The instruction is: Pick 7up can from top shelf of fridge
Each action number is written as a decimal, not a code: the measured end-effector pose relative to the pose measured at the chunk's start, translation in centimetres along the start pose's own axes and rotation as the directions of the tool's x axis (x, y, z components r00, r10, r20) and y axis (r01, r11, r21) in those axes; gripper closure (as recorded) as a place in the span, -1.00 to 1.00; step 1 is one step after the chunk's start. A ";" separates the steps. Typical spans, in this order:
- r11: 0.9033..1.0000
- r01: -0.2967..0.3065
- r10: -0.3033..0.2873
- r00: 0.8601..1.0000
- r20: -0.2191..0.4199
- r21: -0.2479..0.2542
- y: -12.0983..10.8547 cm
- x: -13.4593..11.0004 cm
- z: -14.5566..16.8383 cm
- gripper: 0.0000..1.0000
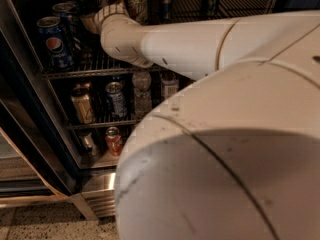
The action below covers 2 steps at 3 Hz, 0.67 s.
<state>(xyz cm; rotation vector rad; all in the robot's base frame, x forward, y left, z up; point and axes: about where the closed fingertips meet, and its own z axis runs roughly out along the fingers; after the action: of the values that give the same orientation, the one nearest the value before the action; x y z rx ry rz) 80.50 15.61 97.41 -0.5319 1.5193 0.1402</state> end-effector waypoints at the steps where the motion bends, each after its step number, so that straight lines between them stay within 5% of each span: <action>1: 1.000 0.004 -0.004 1.000 0.006 0.007 -0.2 -0.2 0.6 -0.30; 2: 1.000 0.013 -0.013 1.000 0.005 0.026 -0.8 0.0 1.8 -0.20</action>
Offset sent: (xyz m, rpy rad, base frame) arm 0.0380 0.0050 -0.0082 -0.0258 -0.0176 -0.0389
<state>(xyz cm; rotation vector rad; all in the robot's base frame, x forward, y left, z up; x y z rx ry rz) 82.44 15.63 97.52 -0.5205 1.5101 0.1119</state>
